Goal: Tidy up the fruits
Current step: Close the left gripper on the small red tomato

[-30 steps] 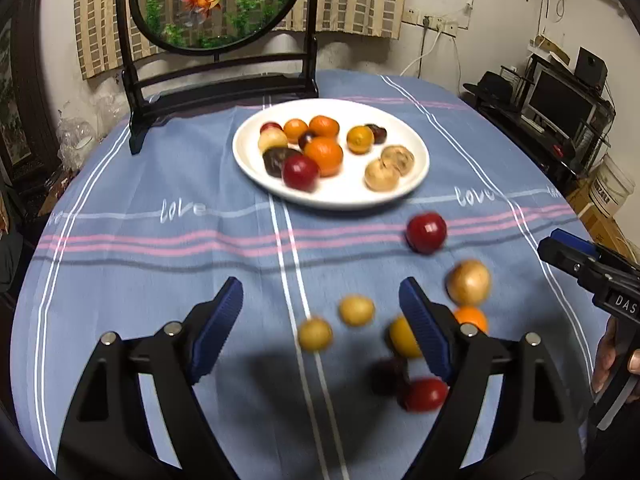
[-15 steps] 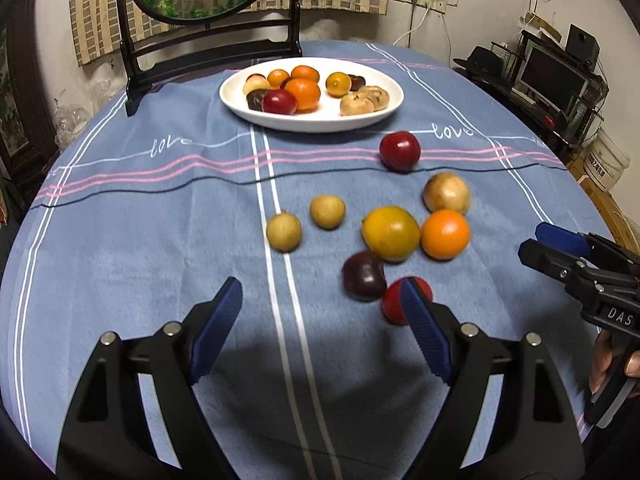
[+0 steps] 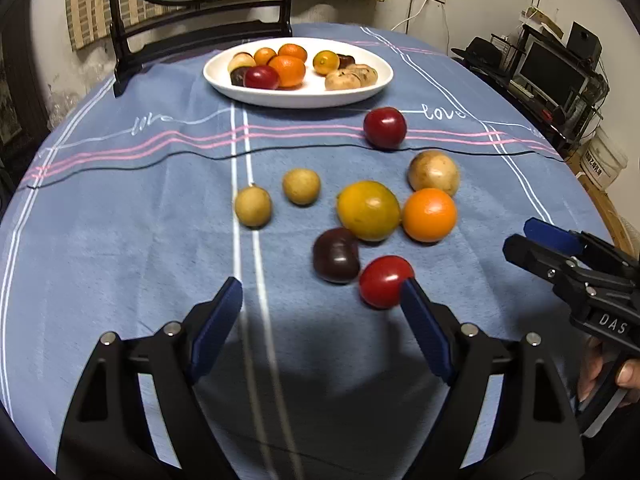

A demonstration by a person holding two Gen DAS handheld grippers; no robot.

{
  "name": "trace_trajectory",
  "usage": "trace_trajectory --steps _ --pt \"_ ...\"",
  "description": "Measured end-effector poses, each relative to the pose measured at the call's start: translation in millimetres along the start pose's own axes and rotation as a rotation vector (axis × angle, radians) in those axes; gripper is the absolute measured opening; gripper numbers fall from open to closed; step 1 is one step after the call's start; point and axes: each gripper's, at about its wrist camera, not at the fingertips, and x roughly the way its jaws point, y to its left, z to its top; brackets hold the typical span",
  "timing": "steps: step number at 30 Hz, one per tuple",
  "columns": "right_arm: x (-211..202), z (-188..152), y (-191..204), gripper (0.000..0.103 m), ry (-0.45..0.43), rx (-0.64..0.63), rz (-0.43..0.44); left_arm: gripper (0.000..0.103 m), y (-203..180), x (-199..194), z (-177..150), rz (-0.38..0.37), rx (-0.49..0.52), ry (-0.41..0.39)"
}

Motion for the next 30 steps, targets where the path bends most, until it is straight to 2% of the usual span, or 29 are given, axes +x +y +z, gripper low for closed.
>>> trace_trajectory --steps 8,13,17,23,27,29,30 --pt "2 -1 -1 0.061 0.009 0.008 0.026 0.082 -17 -2 1 -0.015 0.009 -0.007" --pt "2 -1 -2 0.061 0.008 0.012 0.032 0.076 -20 5 3 -0.004 -0.031 0.011" --pt "2 -1 0 0.061 0.007 0.005 0.038 0.063 -19 16 4 0.001 -0.078 0.055" --pt "2 -1 -1 0.061 0.009 0.011 0.042 0.057 -23 21 6 0.036 -0.104 0.061" --pt "0 -1 0 0.061 0.001 0.004 0.042 0.05 -21 19 5 0.011 -0.112 0.053" --pt "0 -2 1 0.061 -0.001 -0.004 0.038 0.03 -20 16 3 -0.025 -0.092 0.058" --pt "-1 -2 2 0.061 -0.002 -0.008 0.036 0.03 -18 13 1 -0.029 -0.083 0.063"
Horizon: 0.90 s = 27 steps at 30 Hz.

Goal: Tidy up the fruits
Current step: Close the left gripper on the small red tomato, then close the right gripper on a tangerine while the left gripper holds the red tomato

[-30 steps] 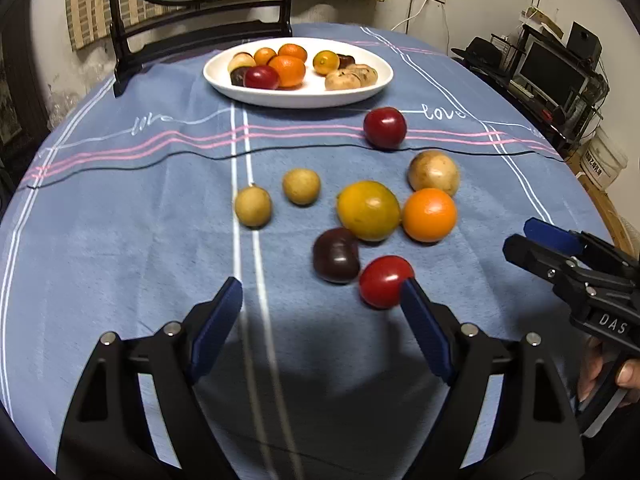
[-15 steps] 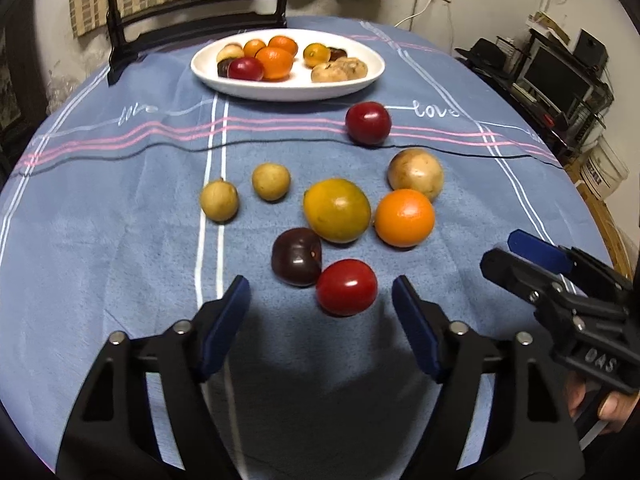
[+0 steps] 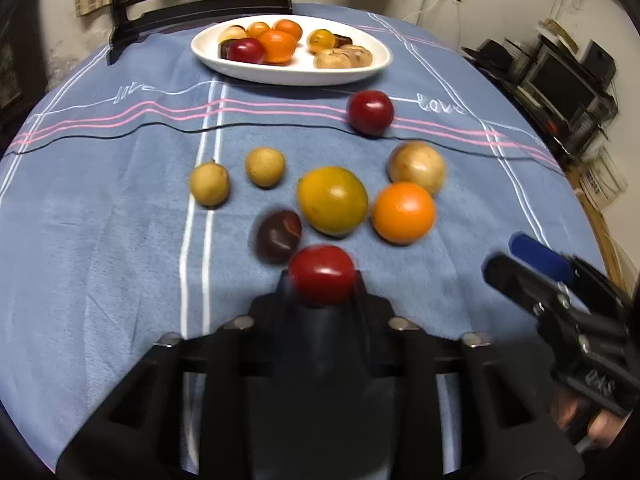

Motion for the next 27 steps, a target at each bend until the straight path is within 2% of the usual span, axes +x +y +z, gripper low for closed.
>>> trace_trajectory --steps 3,10,13,22,23,25,27 --pt "0 0 6 0.061 0.0 -0.027 -0.007 0.03 9 -8 -5 -0.028 0.004 0.007" --pt "17 7 33 0.061 0.066 -0.094 0.008 0.03 33 -15 -14 -0.012 -0.019 0.005" --pt "32 13 46 0.061 0.089 -0.137 -0.02 0.03 39 -18 -15 -0.012 -0.026 0.0" --pt "62 29 52 0.061 0.123 -0.133 -0.088 0.03 49 -16 -16 -0.035 -0.039 0.006" --pt "65 29 53 0.06 0.128 -0.141 -0.094 0.03 49 -16 -16 -0.036 -0.039 0.004" --pt "70 30 56 0.049 0.125 -0.152 -0.098 0.03 49 -16 -16 -0.039 -0.036 0.003" --pt "74 32 57 0.044 0.132 -0.156 -0.103 0.03 51 -16 -15 -0.042 -0.036 0.003"
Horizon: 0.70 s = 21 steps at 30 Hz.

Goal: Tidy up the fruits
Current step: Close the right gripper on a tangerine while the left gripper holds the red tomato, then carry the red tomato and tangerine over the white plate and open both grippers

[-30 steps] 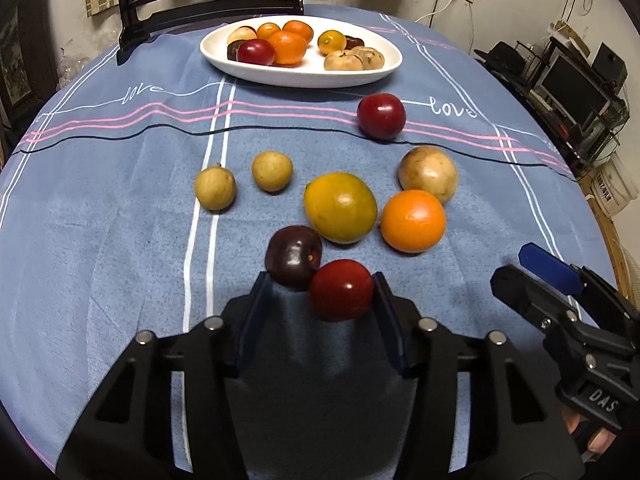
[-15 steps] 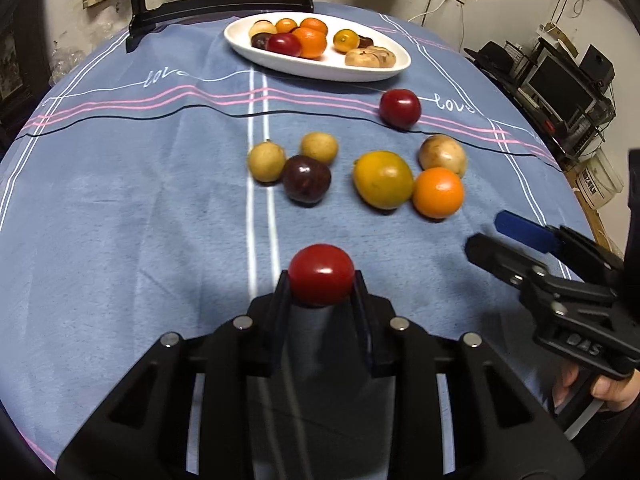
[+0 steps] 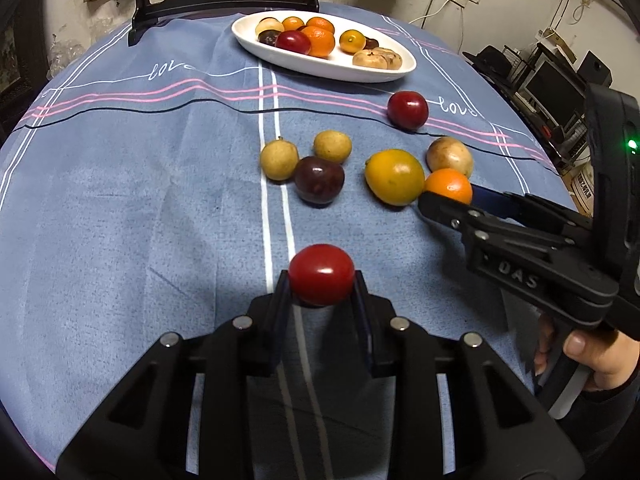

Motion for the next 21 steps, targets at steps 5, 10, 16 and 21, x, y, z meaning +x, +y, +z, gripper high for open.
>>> trace_trajectory --steps 5,10,16,21 --pt "-1 0 -1 0.04 0.0 0.002 0.021 0.03 0 0 0 -0.003 0.004 0.001" --pt "-19 -4 -8 0.04 -0.029 0.02 0.053 0.03 0 -2 1 0.008 0.008 0.0" --pt "-40 -10 -17 0.04 -0.064 0.035 0.08 0.03 -3 -9 2 0.006 0.023 -0.017" --pt "-54 -13 -22 0.04 -0.092 0.044 0.081 0.03 -7 -17 3 0.008 0.044 -0.034"
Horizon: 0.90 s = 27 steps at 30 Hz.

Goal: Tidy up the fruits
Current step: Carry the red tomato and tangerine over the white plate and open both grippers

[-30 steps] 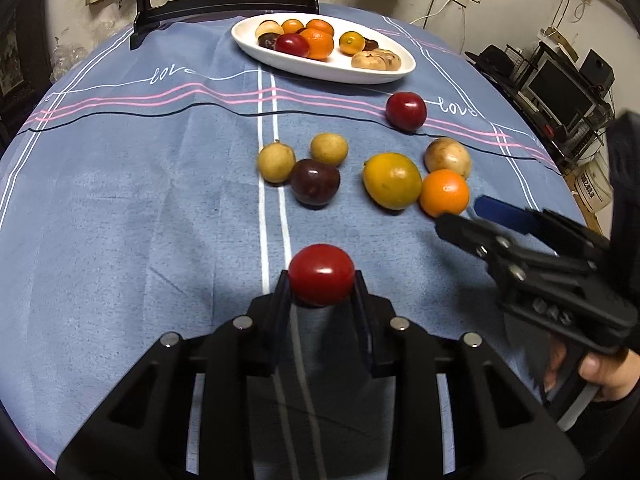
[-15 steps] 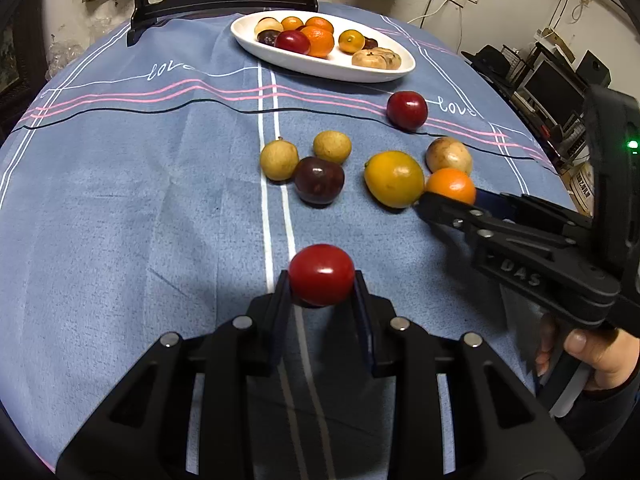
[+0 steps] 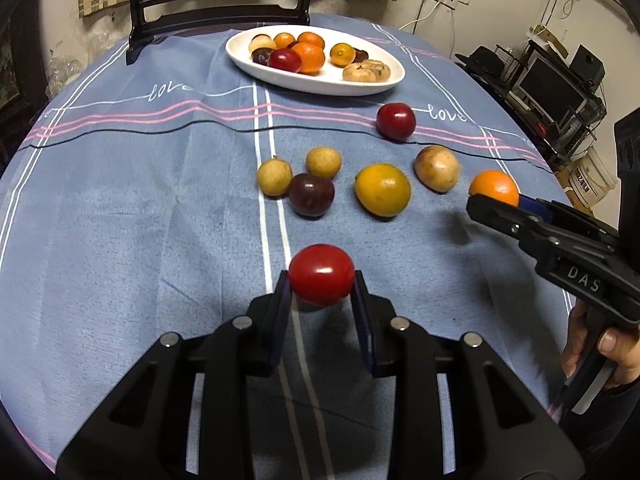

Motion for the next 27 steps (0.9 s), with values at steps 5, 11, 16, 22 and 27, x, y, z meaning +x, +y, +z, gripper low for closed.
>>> trace_trajectory --steps 5,11,16,22,27 --pt "-10 -1 -4 0.04 -0.018 0.003 -0.006 0.03 -4 -6 5 0.01 0.024 -0.011" --pt "-19 8 -5 0.04 -0.041 -0.005 -0.01 0.03 -6 -13 23 0.025 0.058 -0.034" --pt "-25 25 -1 0.04 -0.064 -0.036 -0.015 0.03 -4 -22 54 0.034 0.089 -0.077" --pt "-24 60 5 0.04 -0.107 -0.075 -0.025 0.031 -7 -26 99 0.039 0.127 -0.153" --pt "2 103 8 0.04 -0.115 -0.099 0.024 0.031 -4 -10 138 0.052 0.123 -0.168"
